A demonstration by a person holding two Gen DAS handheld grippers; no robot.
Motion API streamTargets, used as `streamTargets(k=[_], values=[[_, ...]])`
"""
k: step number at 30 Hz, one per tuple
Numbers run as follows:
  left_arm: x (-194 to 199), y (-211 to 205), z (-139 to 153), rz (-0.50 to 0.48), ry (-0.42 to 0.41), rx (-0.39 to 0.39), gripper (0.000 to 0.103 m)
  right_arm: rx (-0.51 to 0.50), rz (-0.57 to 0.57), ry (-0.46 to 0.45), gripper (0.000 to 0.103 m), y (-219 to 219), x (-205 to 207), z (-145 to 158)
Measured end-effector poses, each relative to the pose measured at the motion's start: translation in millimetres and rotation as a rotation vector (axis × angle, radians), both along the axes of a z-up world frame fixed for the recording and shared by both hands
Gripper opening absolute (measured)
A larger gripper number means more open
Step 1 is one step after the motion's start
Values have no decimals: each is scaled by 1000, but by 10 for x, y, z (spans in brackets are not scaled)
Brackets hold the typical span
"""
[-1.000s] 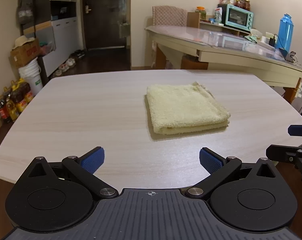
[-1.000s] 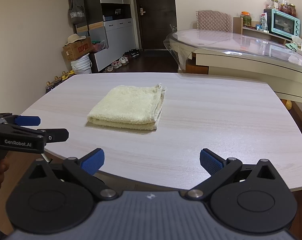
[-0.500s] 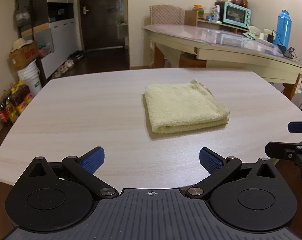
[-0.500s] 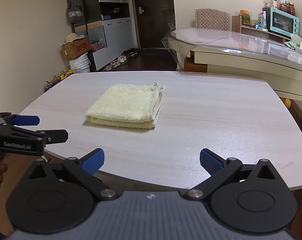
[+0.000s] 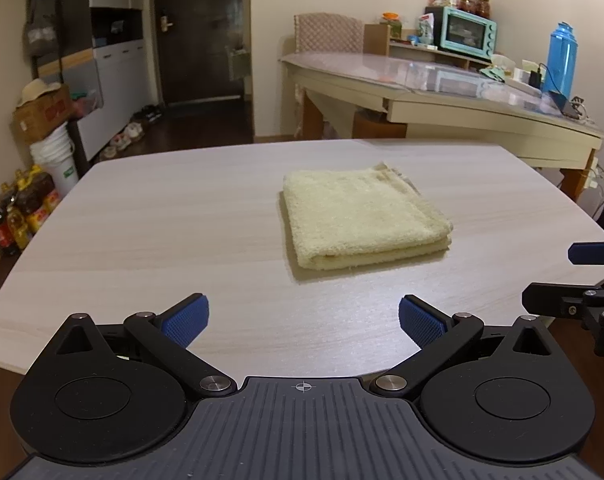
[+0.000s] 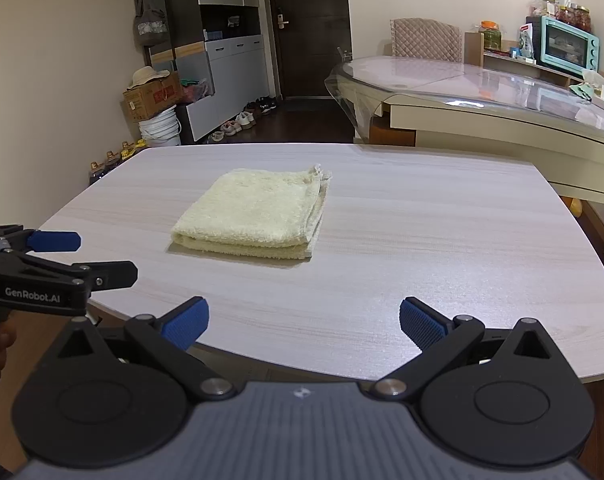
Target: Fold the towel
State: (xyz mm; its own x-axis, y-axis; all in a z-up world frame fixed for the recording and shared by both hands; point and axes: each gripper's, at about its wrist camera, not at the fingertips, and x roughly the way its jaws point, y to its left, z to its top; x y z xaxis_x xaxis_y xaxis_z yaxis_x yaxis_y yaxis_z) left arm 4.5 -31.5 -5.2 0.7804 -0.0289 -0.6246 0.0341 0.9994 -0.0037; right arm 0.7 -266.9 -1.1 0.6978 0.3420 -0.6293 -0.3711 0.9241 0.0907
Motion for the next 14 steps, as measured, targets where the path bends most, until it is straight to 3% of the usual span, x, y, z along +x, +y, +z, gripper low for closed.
streamTargets(k=[14], values=[[-5, 19, 4, 9, -8, -13, 103, 0, 1, -2, 103, 15, 0, 5]])
